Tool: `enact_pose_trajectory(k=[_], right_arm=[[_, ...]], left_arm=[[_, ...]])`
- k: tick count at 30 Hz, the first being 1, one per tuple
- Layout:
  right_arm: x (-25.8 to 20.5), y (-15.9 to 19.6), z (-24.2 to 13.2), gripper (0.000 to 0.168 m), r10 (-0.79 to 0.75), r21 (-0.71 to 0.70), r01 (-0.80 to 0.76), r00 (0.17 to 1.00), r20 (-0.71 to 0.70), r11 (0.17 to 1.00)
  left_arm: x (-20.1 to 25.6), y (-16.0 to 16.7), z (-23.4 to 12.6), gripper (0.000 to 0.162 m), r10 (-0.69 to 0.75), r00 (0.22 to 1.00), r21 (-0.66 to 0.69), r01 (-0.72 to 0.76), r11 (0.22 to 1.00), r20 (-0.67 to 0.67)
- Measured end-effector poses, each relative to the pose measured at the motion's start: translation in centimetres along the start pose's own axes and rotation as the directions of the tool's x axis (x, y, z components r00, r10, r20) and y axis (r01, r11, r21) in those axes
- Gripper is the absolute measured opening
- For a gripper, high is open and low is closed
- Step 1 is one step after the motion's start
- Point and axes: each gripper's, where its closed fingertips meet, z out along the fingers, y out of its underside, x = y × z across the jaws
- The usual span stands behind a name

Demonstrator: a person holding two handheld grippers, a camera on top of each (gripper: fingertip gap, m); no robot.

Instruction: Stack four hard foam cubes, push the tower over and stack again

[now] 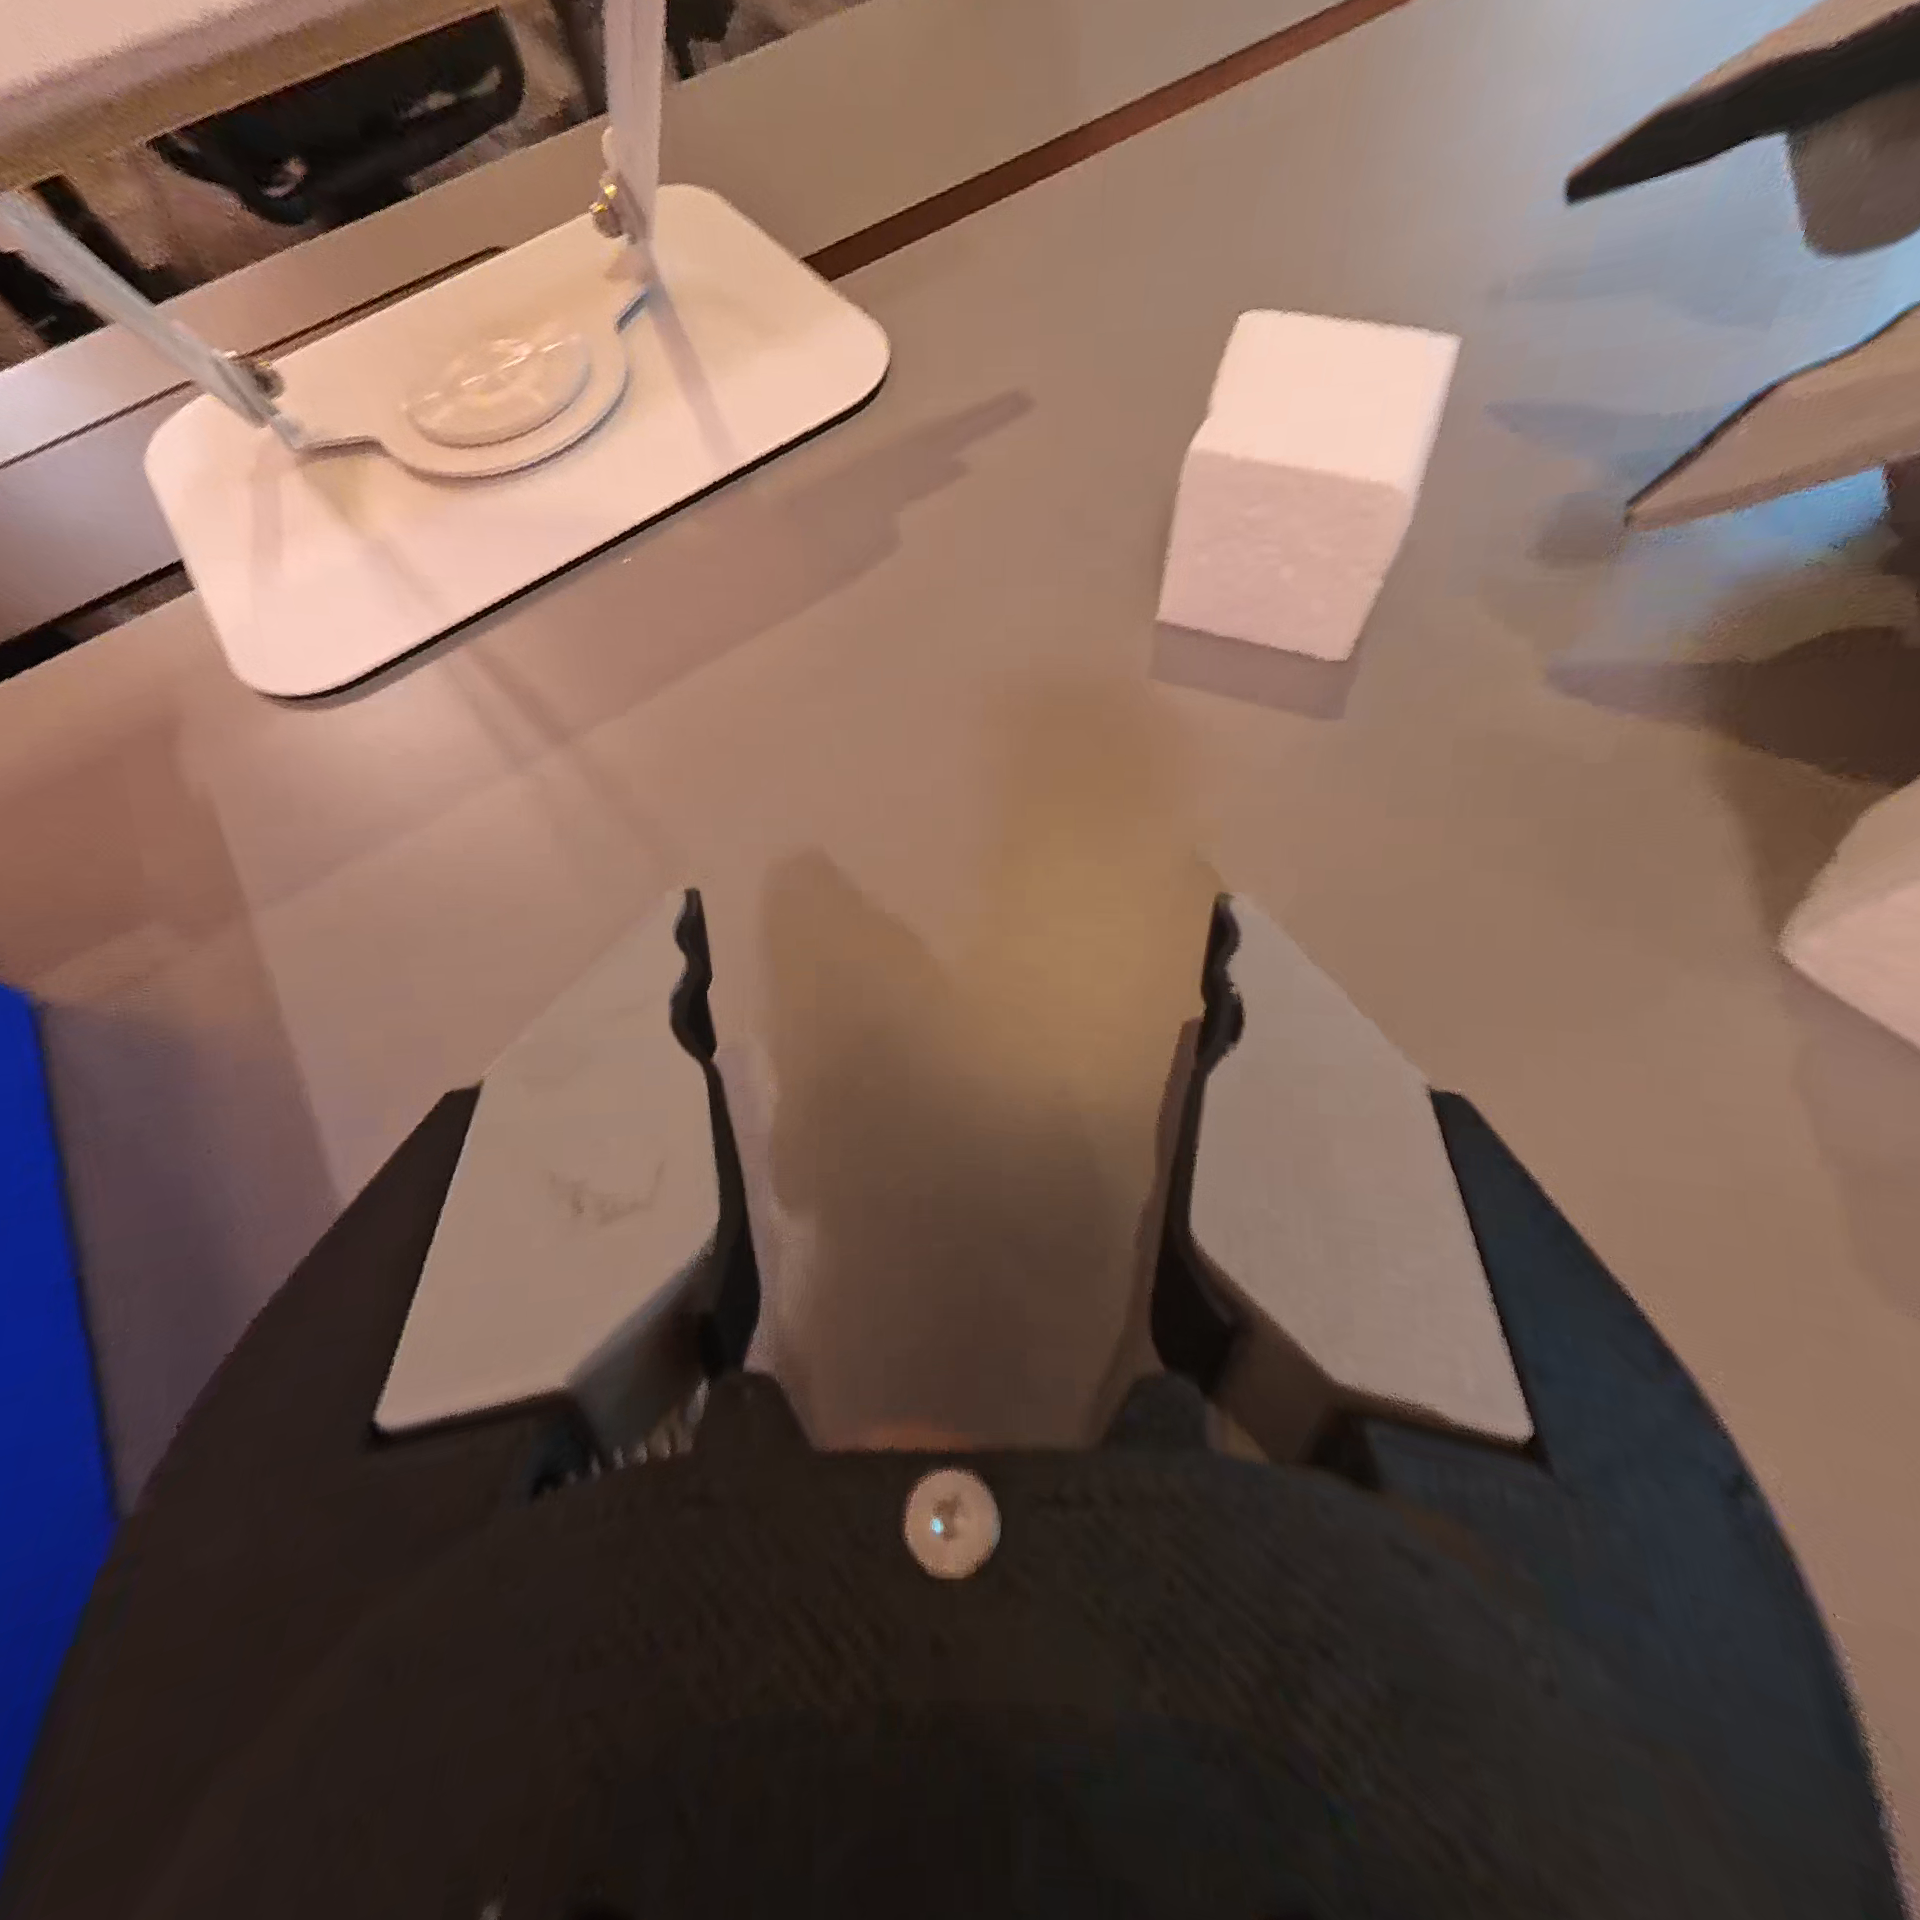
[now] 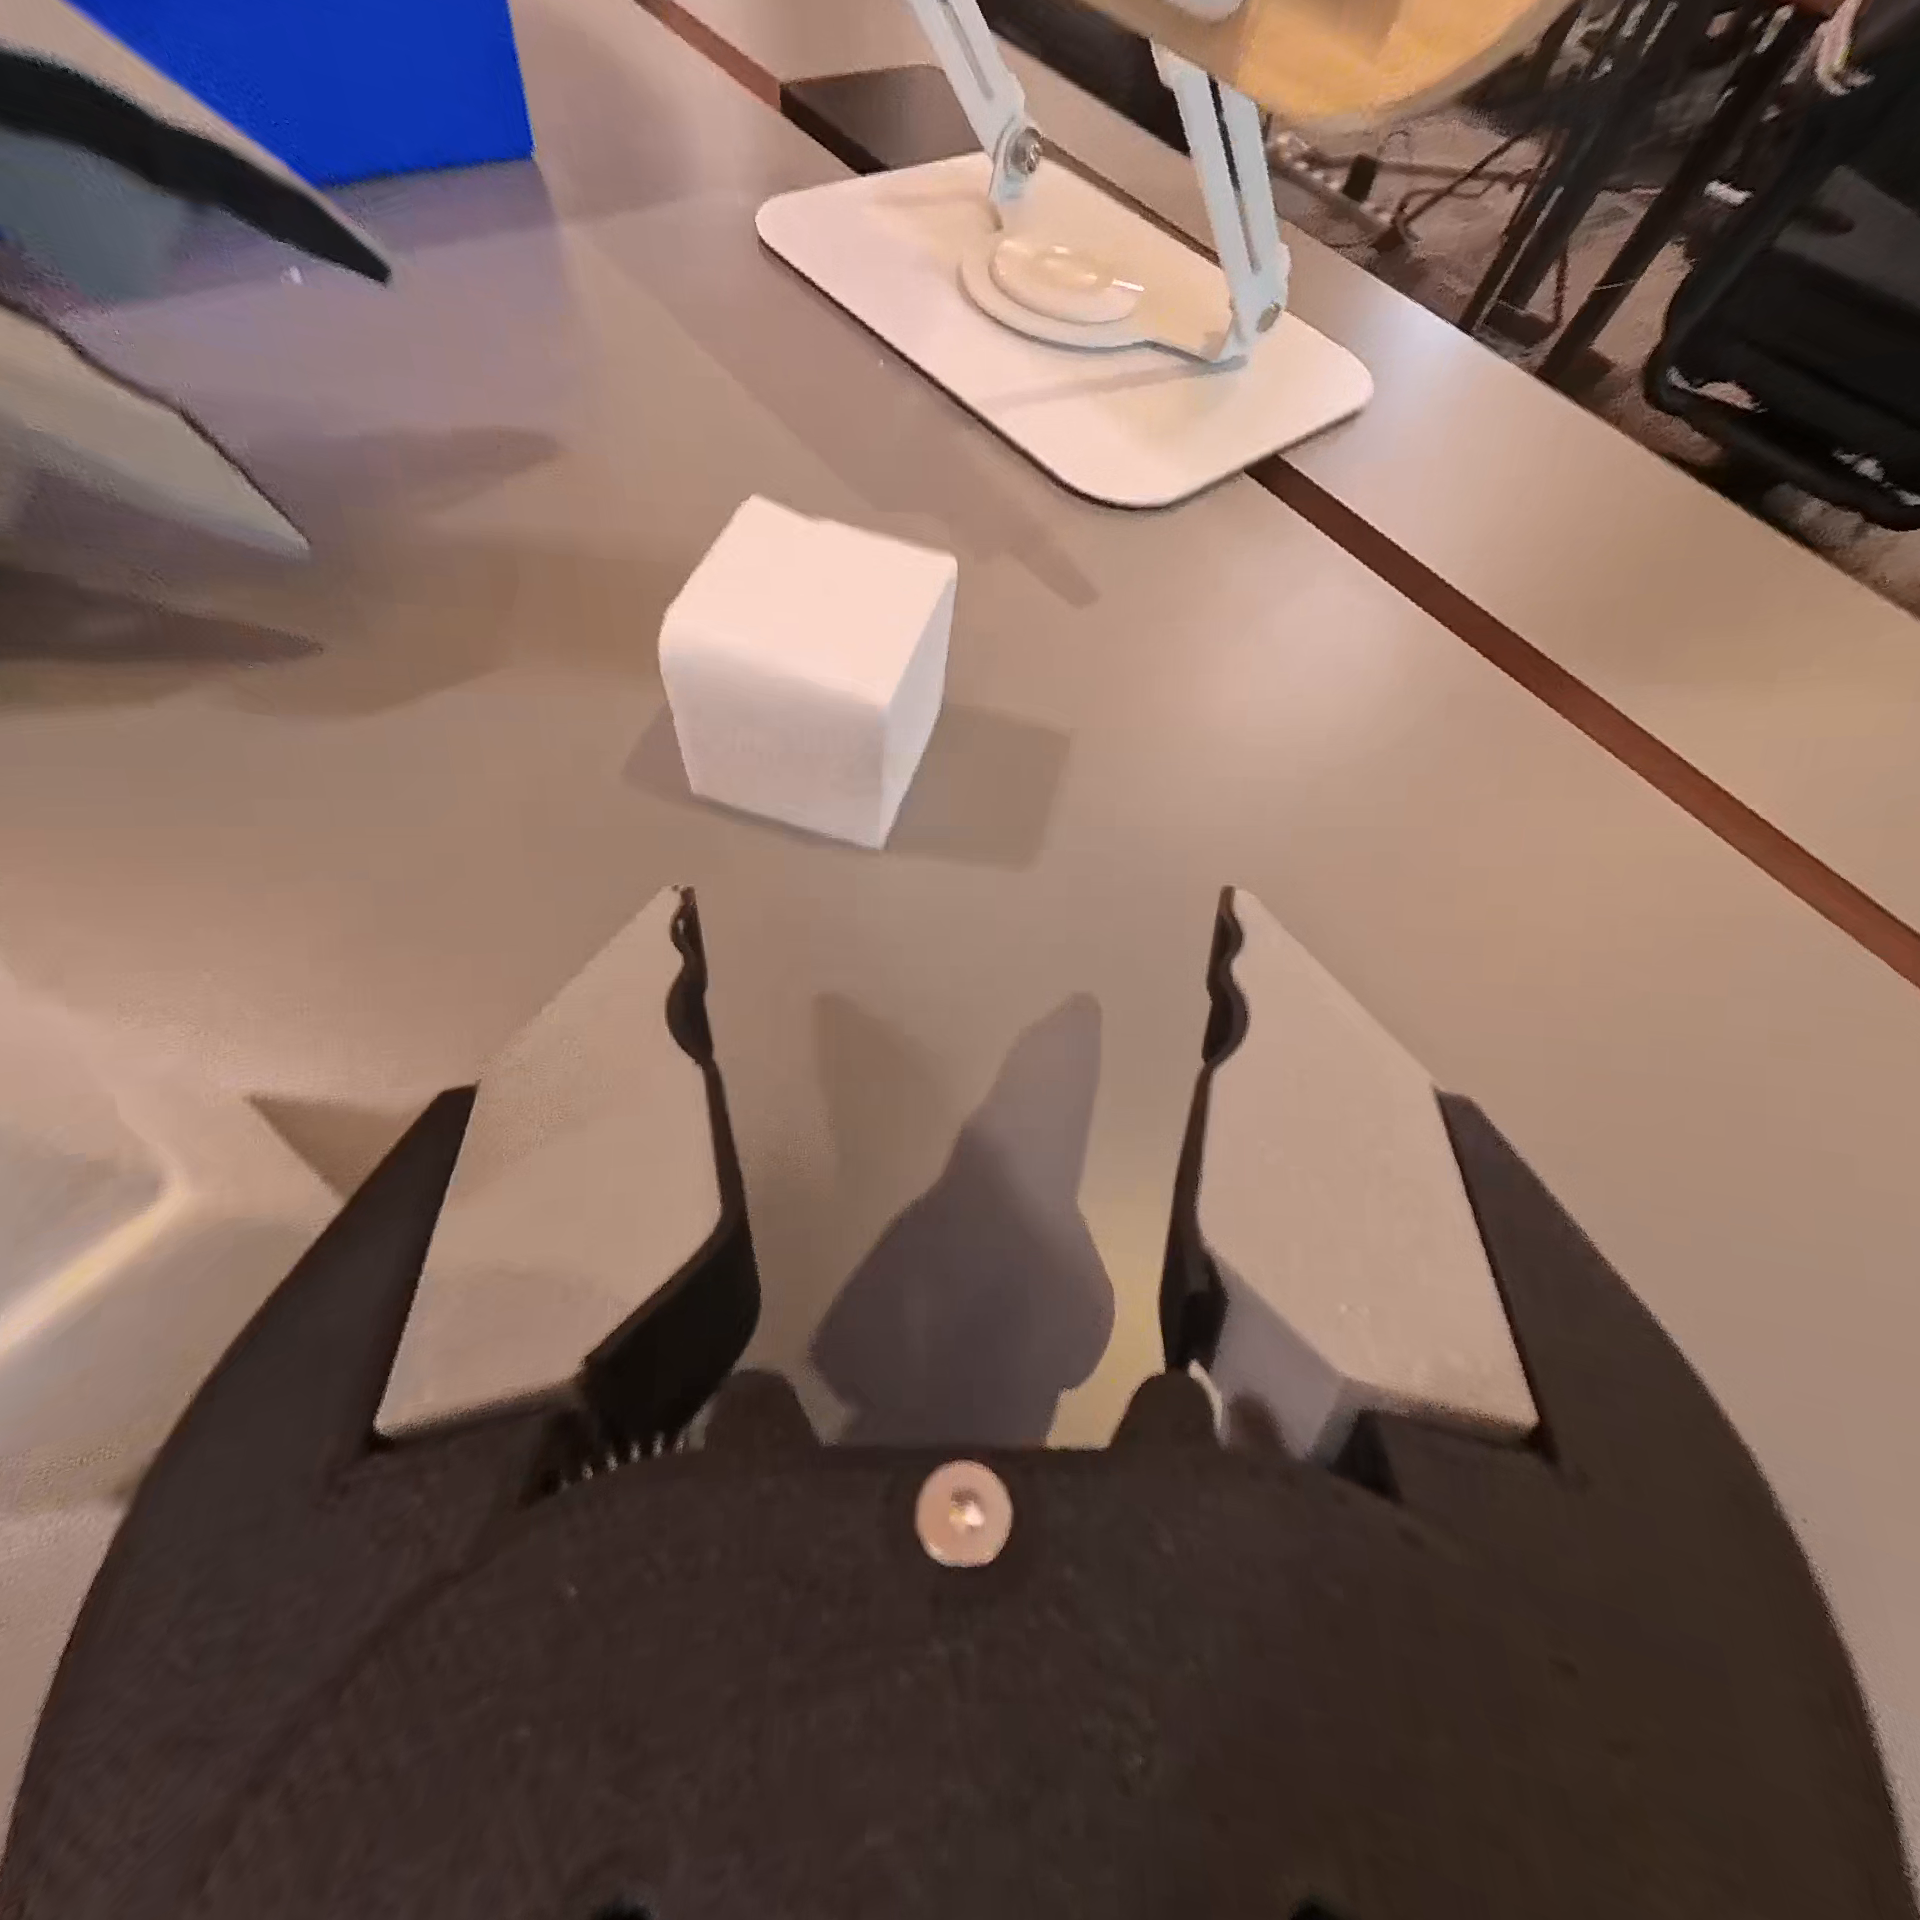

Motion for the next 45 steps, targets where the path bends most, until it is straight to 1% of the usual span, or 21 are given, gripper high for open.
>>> enact_pose_trajectory(k=[2, 4, 9, 12, 13, 14, 15, 16, 20, 23, 24, 26, 28, 30, 33, 35, 37, 40, 43, 45], right_arm=[[-0.5, -1.1, 1.3, 0.095, 0.035, 0.018, -0.036, 0.998, 0.049, 0.999], [-1.1, -1.7, 2.5, 0.095, 0.043, 0.011, -0.044, 0.996, 0.081, 0.999], [-2.4, -2.8, 5.1, 0.096, 0.005, -0.013, -0.003, 0.994, 0.11, 1.0], [-2.8, -2.5, 6.3, 0.095, -0.012, -0.064, 0.021, 0.991, 0.13, 0.998], [-2.7, -2.2, 6.6, 0.093, -0.019, -0.087, 0.03, 0.991, 0.132, 0.996], [-2.3, -1.9, 6.7, 0.085, -0.03, -0.108, 0.042, 0.993, 0.113, 0.993], [-1.7, -1.6, 6.7, 0.072, -0.05, -0.122, 0.06, 0.995, 0.09, 0.991], [-1.1, -1.3, 6.5, 0.063, -0.069, -0.125, 0.077, 0.995, 0.07, 0.989], [-0.5, -1.8, 5.7, 0.063, -0.091, -0.067, 0.096, 0.993, 0.078, 0.993], [-0.3, -3.0, 6.4, 0.074, -0.141, -0.006, 0.142, 0.986, 0.084, 0.99], [-0.8, -3.1, 6.7, 0.074, -0.154, -0.003, 0.155, 0.98, 0.124, 0.988], [-1.5, -2.7, 7.2, 0.057, -0.153, -0.035, 0.162, 0.971, 0.185, 0.986], [-1.3, -2.6, 7.0, 0.056, -0.134, -0.05, 0.146, 0.972, 0.192, 0.988], [-0.7, -2.3, 5.7, 0.056, -0.142, -0.059, 0.157, 0.969, 0.2, 0.986], [1.2, -2.8, 2.3, 0.056, -0.159, -0.021, 0.165, 0.969, 0.189, 0.986], [1.2, -3.9, -0.5, 0.056, -0.129, 0.024, 0.127, 0.956, 0.262, 0.992], [0.2, -5.9, -3.9, 0.056, -0.121, 0.103, 0.089, 0.926, 0.358, 0.991], [-1.6, -8.9, -8.3, 0.056, -0.172, 0.215, 0.086, 0.89, 0.421, 0.973], [-3.6, -11.0, -11.2, 0.056, -0.242, 0.265, 0.131, 0.863, 0.444, 0.955], [-5.5, -12.2, -12.8, 0.056, -0.27, 0.277, 0.143, 0.821, 0.503, 0.95]], left_arm=[[-0.4, 0.2, -0.1, 0.093, -0.011, 1.0, -0.01, 0.012, 1.0, 0.027], [-0.4, 0.2, -0.1, 0.092, -0.029, 0.999, -0.016, 0.03, 0.999, 0.016], [-0.7, 1.0, 0.3, 0.093, -0.02, 1.0, -0.051, 0.021, 0.998, 0.022], [-0.5, 1.5, 0.6, 0.093, -0.023, 1.0, -0.075, 0.024, 0.997, 0.016], [-0.5, 1.5, 0.7, 0.092, -0.017, 1.0, -0.079, 0.018, 0.997, 0.017], [-0.5, 1.6, 0.7, 0.092, -0.011, 1.0, -0.083, 0.012, 0.996, 0.02], [-0.5, 1.7, 0.8, 0.092, -0.007, 1.0, -0.087, 0.009, 0.996, 0.024], [-0.5, 1.7, 0.8, 0.092, -0.006, 1.0, -0.089, 0.008, 0.996, 0.024], [-0.4, 1.7, 0.8, 0.091, -0.025, 1.0, -0.09, 0.027, 0.996, 0.017], [-0.3, 1.7, 0.8, 0.091, -0.021, 1.0, -0.087, 0.023, 0.996, 0.017], [-0.3, 1.7, 0.8, 0.091, -0.021, 1.0, -0.09, 0.022, 0.996, 0.014], [-0.2, 1.8, 0.9, 0.091, -0.016, 1.0, -0.093, 0.018, 0.995, 0.015], [-0.2, 1.9, 0.9, 0.089, -0.013, 1.0, -0.095, 0.015, 0.995, 0.015], [-0.2, 1.9, 0.9, 0.089, -0.015, 1.0, -0.097, 0.016, 0.995, 0.013], [-0.2, 1.7, 0.8, 0.089, -0.016, 1.0, -0.088, 0.017, 0.996, 0.011], [-0.1, 1.5, 0.8, 0.089, -0.019, 1.0, -0.078, 0.019, 0.997, 0.006], [0.2, 1.4, 0.8, 0.089, -0.018, 1.0, -0.073, 0.017, 0.997, -0.004], [0.5, 1.5, 0.9, 0.089, 0.005, 1.0, -0.081, -0.006, 0.997, -0.003], [0.7, 1.4, 0.9, 0.088, 0.025, 1.0, -0.083, -0.025, 0.996, -0.002], [0.8, 1.4, 0.9, 0.088, 0.03, 1.0, -0.083, -0.03, 0.996, -0.001]])
